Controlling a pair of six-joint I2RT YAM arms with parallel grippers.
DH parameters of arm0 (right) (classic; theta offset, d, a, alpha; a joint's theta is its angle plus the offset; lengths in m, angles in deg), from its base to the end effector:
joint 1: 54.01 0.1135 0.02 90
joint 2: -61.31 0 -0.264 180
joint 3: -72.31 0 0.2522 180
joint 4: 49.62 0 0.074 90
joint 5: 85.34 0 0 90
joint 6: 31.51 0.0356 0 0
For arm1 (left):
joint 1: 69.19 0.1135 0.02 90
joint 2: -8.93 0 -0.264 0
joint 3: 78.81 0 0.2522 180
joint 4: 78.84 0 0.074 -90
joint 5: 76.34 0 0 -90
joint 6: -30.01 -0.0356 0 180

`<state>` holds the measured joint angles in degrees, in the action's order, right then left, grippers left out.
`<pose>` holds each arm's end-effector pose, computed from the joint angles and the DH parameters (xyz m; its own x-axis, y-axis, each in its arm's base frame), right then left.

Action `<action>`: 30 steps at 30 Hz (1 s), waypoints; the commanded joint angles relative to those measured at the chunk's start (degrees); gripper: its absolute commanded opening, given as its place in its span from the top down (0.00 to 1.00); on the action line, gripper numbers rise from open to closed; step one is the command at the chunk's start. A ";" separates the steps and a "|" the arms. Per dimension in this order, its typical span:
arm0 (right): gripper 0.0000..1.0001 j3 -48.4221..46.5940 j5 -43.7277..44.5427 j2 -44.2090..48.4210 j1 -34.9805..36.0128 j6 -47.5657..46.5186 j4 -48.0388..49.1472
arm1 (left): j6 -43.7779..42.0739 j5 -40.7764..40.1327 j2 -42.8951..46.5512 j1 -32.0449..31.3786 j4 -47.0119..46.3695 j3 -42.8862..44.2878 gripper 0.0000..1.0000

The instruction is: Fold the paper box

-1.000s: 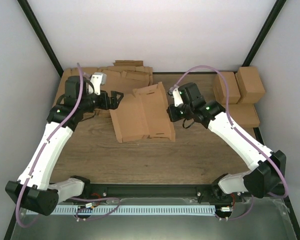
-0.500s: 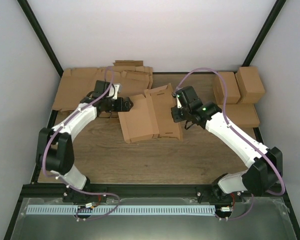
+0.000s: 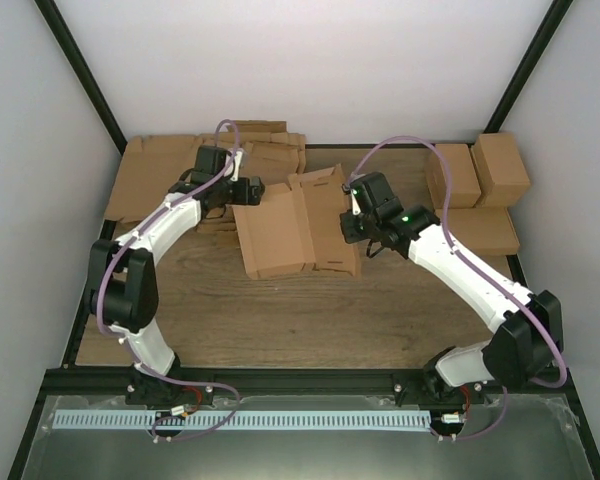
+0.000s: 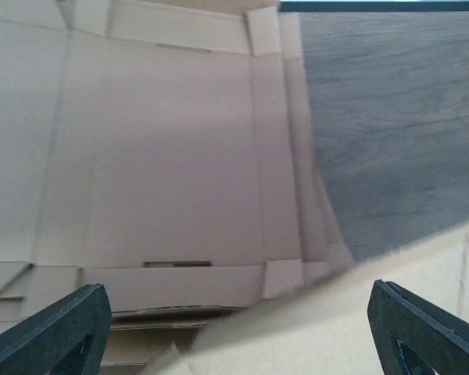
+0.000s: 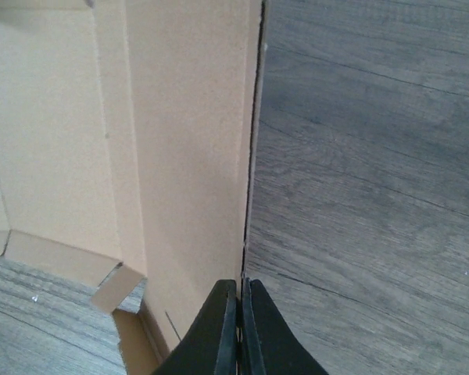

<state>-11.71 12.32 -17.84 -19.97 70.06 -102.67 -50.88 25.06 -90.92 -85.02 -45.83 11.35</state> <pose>0.2467 0.1609 0.3127 -0.7015 -0.2340 -0.6732 -0.3475 0.9370 0.0364 0.3769 -0.1142 0.2573 -0.7087 0.0396 -0.7044 0.2987 0.9214 -0.2487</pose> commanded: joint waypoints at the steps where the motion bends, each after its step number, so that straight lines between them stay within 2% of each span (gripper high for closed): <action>1: 0.99 0.34 0.82 -1.53 0.45 -0.51 1.26 | -4.42 -7.93 2.36 -0.16 -1.43 1.60 0.07; 7: 0.99 -0.01 0.63 -1.84 0.41 -1.04 1.49 | -6.78 4.05 -1.33 -0.08 -3.59 4.66 0.07; 12: 0.99 -0.33 1.46 -2.56 0.37 -0.71 0.43 | -5.95 19.45 -6.99 -0.06 -6.05 8.64 0.11; 14: 0.99 -0.08 1.76 -2.58 0.41 -0.58 0.45 | -6.65 25.19 -9.70 -0.22 -5.25 10.51 0.21; 16: 0.99 0.11 2.14 -2.52 0.41 -0.58 0.50 | -7.55 28.23 -12.37 -0.47 -2.56 12.42 0.39; 17: 0.99 0.12 2.49 -2.46 0.41 -0.61 0.45 | -7.76 28.67 -13.14 -0.63 -1.28 12.64 0.45; 19: 0.99 0.12 3.58 -2.54 0.41 -0.76 0.27 | -7.12 29.00 -12.82 -0.89 -2.09 10.74 0.49; 22: 0.99 0.25 4.10 -3.12 0.44 -2.71 0.21 | -4.35 29.11 -9.64 -1.83 -7.58 3.61 0.51; 27: 0.99 3.26 2.68 -1.51 0.41 -8.66 3.98 | -3.24 22.34 -3.42 -6.49 -10.49 -7.58 0.54; 30: 0.99 5.56 -0.75 0.25 0.42 -14.10 8.33 | 2.76 18.84 2.62 -7.84 -15.07 -16.27 0.56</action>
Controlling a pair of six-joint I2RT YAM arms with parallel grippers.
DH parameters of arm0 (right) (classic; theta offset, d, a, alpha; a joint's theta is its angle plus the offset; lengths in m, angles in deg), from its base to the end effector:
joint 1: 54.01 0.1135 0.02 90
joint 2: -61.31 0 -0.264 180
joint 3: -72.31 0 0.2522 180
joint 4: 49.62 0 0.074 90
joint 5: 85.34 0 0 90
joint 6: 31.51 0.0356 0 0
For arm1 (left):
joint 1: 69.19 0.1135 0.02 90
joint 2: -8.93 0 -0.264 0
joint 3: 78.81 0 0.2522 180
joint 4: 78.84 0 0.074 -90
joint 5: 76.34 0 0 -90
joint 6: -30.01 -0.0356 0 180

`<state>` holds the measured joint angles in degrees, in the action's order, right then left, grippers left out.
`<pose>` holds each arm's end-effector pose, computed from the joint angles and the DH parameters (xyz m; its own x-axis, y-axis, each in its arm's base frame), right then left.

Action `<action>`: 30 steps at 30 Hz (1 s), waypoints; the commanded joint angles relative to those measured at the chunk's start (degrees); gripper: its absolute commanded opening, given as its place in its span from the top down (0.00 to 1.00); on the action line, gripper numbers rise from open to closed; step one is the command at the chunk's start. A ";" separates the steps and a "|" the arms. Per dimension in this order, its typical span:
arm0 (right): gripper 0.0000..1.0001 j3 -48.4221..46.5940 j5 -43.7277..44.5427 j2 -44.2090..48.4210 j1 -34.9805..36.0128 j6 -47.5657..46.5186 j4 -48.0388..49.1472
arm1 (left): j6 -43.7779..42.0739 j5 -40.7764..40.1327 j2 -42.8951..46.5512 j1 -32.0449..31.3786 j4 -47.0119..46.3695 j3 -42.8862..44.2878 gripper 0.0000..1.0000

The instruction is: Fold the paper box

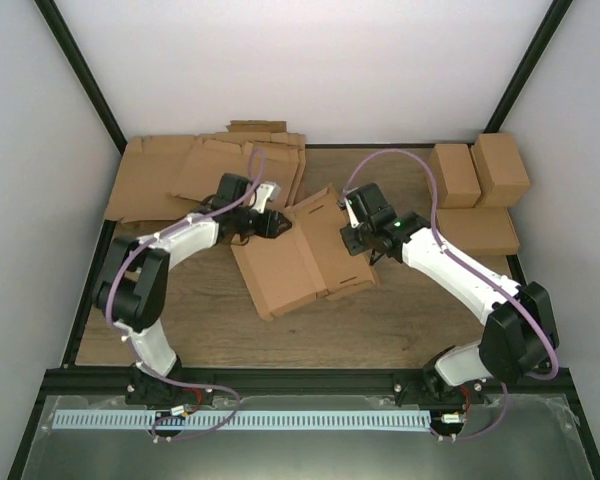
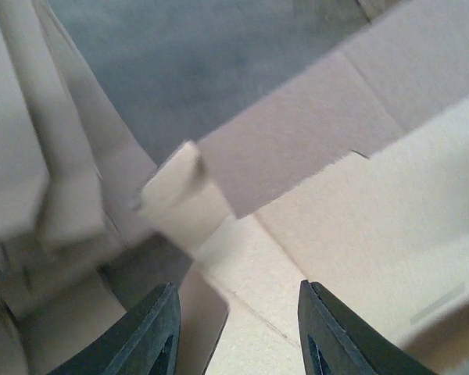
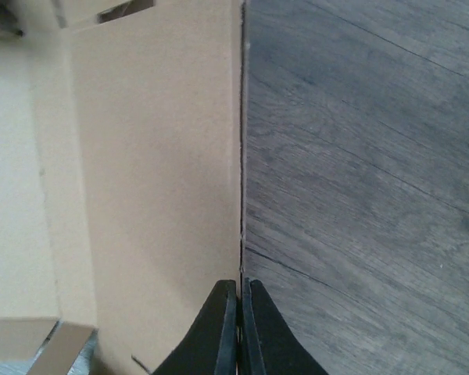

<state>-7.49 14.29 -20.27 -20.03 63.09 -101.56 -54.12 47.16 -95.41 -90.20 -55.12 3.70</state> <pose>0.2504 0.1616 0.2789 -0.7039 -0.3791 -0.6006 -0.4138 0.9062 -0.0870 0.3590 -0.1589 0.2015 -0.7304 0.1892 -0.6563 0.5882 0.6627 -0.4636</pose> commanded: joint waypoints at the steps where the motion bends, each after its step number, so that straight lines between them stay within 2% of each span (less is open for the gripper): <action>1: 0.99 1.16 -3.86 3.00 0.52 -8.16 7.71 | 9.09 -4.82 9.21 -2.75 -7.15 -11.53 0.57; 6: 0.99 0.27 -10.34 3.32 1.20 -17.21 10.36 | 20.20 -6.57 19.91 -5.84 -15.89 -25.86 0.57; 10: 0.99 -2.50 -6.09 -0.67 5.20 -23.56 9.78 | 26.13 -10.76 27.19 -11.32 -18.29 -33.32 0.53; 13: 0.99 -3.99 -0.57 -4.50 8.90 -26.88 9.80 | 29.10 -15.72 33.96 -12.66 -16.56 -36.80 0.37; 15: 0.99 -3.33 4.58 -5.81 10.66 -29.53 11.79 | 28.69 -25.31 41.23 -13.30 -9.57 -37.02 0.19; 19: 0.99 1.30 8.28 -5.58 13.73 -38.65 22.29 | 27.75 -35.08 54.25 -13.18 -1.58 -37.12 0.02; 22: 0.99 6.12 8.04 -3.68 15.73 -45.54 29.96 | 28.30 -36.60 58.99 -13.00 1.66 -36.24 0.00; 26: 0.99 9.64 10.98 -3.05 18.27 -51.11 36.11 | 26.29 -41.73 58.86 -11.93 10.80 -29.79 0.00; 30: 0.99 13.82 13.89 -2.05 20.93 -55.62 41.24 | 22.75 -38.99 57.47 -8.04 15.65 -20.77 0.00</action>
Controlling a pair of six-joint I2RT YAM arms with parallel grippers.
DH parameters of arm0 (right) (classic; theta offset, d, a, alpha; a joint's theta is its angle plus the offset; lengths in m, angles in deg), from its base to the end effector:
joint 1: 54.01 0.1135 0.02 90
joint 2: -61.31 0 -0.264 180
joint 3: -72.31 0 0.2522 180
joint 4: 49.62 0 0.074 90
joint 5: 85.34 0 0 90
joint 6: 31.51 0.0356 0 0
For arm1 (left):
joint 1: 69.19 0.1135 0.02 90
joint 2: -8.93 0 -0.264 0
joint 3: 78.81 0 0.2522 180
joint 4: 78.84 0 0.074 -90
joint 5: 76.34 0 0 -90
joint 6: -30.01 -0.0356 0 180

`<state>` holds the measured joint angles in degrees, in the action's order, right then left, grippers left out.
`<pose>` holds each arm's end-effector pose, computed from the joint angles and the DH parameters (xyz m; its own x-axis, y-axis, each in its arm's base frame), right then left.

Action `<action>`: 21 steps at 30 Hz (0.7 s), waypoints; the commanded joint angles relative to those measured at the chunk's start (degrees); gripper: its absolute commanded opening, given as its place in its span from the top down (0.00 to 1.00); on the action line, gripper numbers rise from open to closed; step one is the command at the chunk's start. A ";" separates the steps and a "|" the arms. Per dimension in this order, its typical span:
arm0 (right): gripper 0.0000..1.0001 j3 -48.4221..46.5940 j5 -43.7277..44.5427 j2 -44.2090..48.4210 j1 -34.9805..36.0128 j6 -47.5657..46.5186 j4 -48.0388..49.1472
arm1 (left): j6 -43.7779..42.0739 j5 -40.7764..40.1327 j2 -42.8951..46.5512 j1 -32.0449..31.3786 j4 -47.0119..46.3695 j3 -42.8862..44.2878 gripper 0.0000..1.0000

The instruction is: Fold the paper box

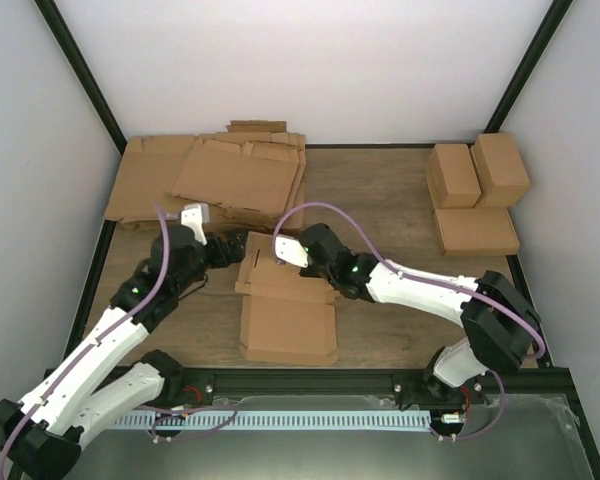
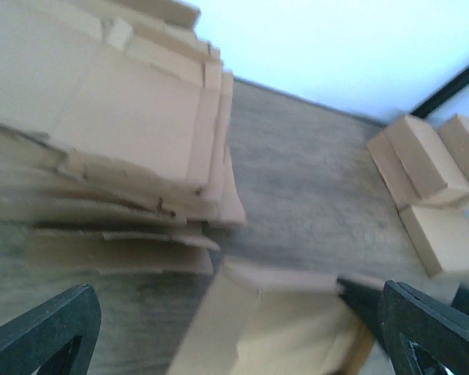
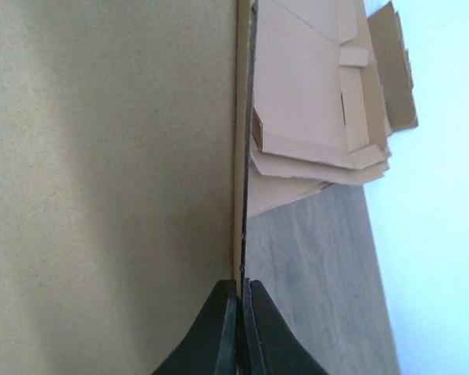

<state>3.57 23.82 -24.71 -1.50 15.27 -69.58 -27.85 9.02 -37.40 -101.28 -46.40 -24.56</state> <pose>0.2090 0.2533 0.2368 0.1360 -0.8856 -0.4441 -0.6825 0.2412 -0.6899 0.1601 -0.0970 0.2938 -0.5462 -0.2833 -0.7882 0.2085 0.8654 -0.4556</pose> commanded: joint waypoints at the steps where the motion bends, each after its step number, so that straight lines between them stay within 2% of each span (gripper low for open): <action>1: 0.99 4.02 4.15 3.09 2.94 -8.43 10.59 | -4.44 1.11 -1.24 4.03 7.20 9.24 0.00; 6: 0.99 10.08 2.01 6.41 6.14 -11.42 16.34 | -8.98 13.43 -9.40 5.79 8.56 14.76 0.00; 12: 0.99 15.54 7.36 5.47 10.60 -14.08 24.35 | -11.94 19.35 -14.85 5.82 6.27 14.47 0.00; 21: 0.99 22.56 14.56 2.17 17.60 -19.23 41.26 | -18.33 32.02 -24.65 5.82 10.23 18.90 0.00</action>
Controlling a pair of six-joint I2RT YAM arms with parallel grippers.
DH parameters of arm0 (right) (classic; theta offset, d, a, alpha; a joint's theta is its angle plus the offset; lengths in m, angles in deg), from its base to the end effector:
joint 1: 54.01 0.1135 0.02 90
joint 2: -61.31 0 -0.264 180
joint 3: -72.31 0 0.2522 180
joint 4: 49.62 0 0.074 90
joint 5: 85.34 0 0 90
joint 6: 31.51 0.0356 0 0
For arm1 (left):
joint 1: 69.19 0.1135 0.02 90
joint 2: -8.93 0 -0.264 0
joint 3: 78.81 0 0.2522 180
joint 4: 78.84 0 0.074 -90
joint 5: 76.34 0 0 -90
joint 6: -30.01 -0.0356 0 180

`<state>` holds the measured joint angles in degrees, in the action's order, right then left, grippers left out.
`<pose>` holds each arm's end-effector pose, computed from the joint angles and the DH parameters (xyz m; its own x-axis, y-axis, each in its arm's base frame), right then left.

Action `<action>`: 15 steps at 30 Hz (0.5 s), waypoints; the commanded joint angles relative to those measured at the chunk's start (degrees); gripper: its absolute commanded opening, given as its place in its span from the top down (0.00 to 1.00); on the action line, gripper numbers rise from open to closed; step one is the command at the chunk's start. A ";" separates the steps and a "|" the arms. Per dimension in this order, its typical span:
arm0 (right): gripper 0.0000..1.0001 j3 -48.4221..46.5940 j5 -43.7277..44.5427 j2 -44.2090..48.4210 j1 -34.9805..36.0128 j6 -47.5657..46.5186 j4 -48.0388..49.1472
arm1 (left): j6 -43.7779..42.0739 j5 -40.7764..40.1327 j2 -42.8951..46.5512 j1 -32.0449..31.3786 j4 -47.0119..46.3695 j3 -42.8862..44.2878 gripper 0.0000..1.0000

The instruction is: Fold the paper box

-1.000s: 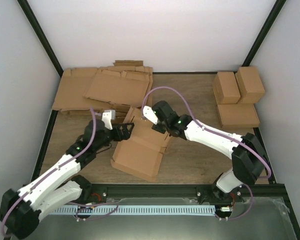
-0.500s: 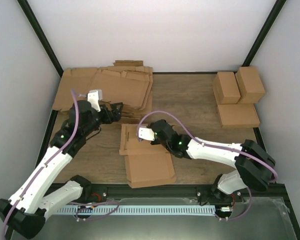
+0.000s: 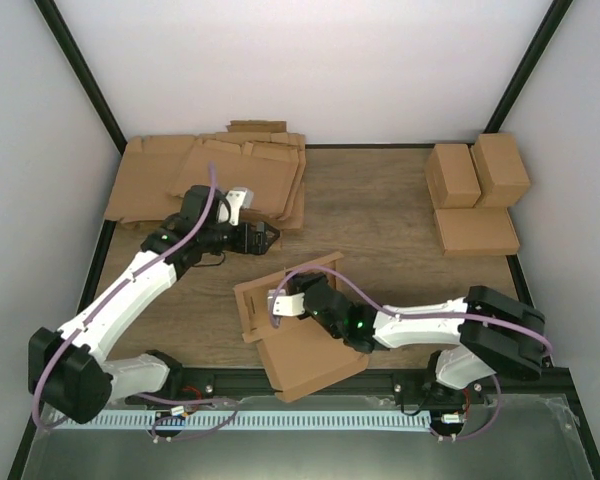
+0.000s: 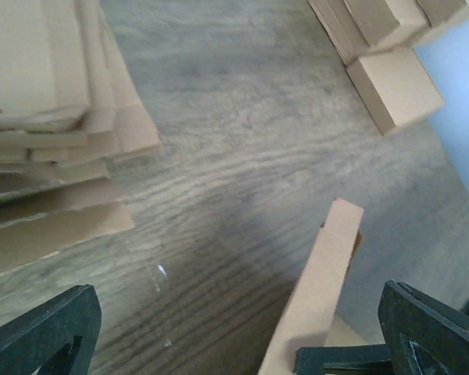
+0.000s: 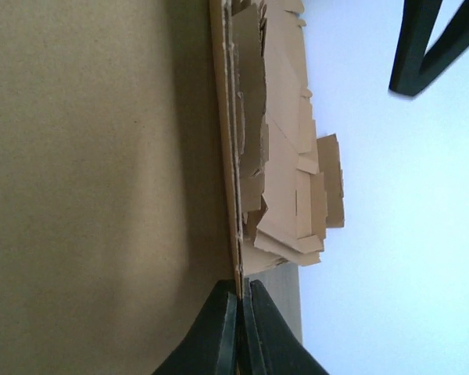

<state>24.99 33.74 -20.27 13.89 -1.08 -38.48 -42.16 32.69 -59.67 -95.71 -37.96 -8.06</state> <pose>0.1238 0.2589 0.1914 0.4784 -0.8249 -0.3013 -0.4523 0.0626 -0.8897 0.2272 -0.1263 0.3014 -0.7319 0.0417 -0.6802 0.4471 0.7827 -0.4331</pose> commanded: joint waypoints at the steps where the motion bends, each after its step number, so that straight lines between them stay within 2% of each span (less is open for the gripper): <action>1: 0.99 1.22 5.53 -2.95 2.56 -3.30 11.26 | -4.36 9.69 -3.15 0.24 2.23 2.62 0.00; 6: 0.99 1.83 6.08 -3.30 2.76 -3.55 12.67 | -6.34 9.79 -3.26 0.30 5.31 2.50 0.07; 11: 0.99 3.98 5.52 -0.88 2.70 -4.56 11.84 | -8.48 2.93 3.11 0.25 6.36 -0.22 0.09; 15: 0.98 6.21 5.20 1.73 2.72 -5.49 10.52 | -11.07 5.77 4.54 0.09 6.29 -2.74 0.10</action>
<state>29.49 38.62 -21.54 16.10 -5.80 -28.66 -49.51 37.19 -56.35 -95.69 -32.37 -8.45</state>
